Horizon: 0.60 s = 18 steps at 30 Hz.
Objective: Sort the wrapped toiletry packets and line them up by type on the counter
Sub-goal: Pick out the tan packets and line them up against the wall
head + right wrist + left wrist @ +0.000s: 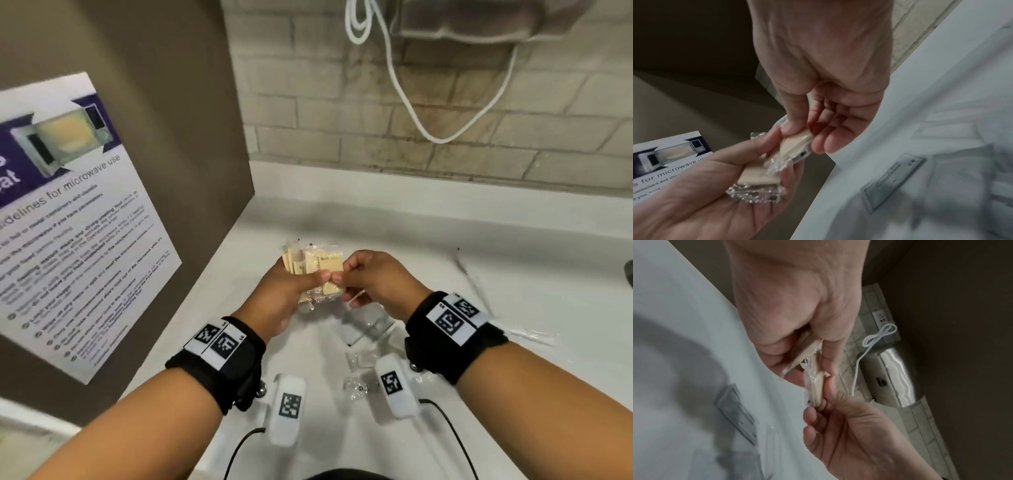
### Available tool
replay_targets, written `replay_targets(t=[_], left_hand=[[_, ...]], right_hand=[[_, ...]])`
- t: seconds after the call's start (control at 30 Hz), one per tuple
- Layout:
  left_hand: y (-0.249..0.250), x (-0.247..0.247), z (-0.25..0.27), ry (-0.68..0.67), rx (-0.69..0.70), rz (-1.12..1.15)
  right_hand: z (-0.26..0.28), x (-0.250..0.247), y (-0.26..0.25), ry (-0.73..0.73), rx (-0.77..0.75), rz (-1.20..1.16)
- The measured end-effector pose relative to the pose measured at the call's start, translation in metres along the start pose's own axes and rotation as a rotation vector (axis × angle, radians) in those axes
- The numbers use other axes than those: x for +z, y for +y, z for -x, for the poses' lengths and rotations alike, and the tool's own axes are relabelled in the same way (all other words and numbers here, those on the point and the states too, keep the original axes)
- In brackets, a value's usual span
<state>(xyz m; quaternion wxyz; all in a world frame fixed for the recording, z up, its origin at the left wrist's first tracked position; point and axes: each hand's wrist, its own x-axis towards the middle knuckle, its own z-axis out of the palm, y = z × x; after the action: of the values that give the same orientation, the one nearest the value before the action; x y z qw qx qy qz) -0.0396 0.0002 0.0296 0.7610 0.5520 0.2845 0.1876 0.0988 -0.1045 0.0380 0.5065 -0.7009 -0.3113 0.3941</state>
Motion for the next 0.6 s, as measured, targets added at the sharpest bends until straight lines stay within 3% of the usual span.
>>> replay_targets(t=[0.4,0.6], left_hand=[[-0.003,-0.054,-0.030,0.038,-0.054,0.056],[-0.008,-0.075,-0.039,0.201,-0.075,0.035]], right_hand=[[-0.041,0.031,-0.010,0.016,0.072,-0.052],[-0.065,0.050,-0.007,-0.011,0.171,-0.081]])
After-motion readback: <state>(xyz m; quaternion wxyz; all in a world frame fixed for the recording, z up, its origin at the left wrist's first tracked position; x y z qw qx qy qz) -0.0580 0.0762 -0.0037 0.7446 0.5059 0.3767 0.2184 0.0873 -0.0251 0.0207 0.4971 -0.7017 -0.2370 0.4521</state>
